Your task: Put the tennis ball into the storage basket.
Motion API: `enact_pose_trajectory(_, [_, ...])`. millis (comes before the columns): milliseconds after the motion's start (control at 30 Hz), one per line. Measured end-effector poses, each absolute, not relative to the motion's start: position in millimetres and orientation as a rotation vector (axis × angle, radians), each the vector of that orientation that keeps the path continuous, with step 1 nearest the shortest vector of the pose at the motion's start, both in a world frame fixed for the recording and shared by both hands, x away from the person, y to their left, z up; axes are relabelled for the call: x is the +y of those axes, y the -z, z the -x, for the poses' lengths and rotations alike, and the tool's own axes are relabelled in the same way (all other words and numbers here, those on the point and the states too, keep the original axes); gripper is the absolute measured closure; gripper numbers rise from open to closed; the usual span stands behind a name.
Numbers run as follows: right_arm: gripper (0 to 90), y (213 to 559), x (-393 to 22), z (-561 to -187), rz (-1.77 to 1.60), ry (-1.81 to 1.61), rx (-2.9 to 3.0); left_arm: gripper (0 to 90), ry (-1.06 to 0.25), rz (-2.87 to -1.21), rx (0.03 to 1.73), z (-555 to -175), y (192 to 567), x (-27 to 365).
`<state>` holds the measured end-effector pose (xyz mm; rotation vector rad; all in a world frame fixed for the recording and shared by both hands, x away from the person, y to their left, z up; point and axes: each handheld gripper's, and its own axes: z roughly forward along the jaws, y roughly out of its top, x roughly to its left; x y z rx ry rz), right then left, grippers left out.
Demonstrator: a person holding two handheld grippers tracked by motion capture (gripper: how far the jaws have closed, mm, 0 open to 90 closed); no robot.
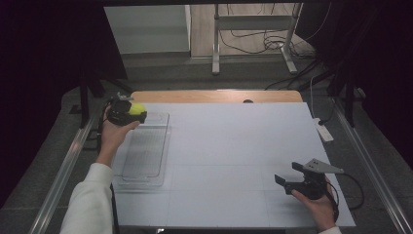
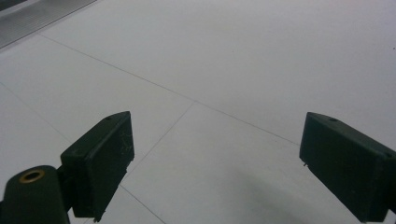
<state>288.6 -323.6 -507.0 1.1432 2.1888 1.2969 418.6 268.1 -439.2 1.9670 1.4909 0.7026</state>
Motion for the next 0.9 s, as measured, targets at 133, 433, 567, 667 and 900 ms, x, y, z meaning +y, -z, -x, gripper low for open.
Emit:
enact_pose_trajectory(133, [10.3,506.7,-323.5,-288.2,-1.140,-1.299,2.188,26.8,-0.696,-1.974,1.495,-419.0,439.9,267.2])
enact_pose_trajectory(433, [10.2,506.4,-323.7,-288.0,-1.141,-1.301,2.187,26.9,-0.673,-1.987,1.513,-420.6,448.3,269.1])
enact_pose_trajectory(567, [10.3,506.5,-323.8,-288.1,-1.142,-1.299,2.186,26.8,-0.663,-1.990,1.524,-421.3,452.5,270.6])
enact_pose_trajectory(667, [10.2,506.7,-323.4,-288.2,-1.140,-1.296,2.188,26.8,-0.659,-1.995,1.529,-421.6,454.2,271.5])
enact_pose_trajectory(900, [10.2,506.7,-323.4,-288.1,-1.141,-1.295,2.188,26.8,-0.649,-2.007,1.543,-422.9,458.1,272.1])
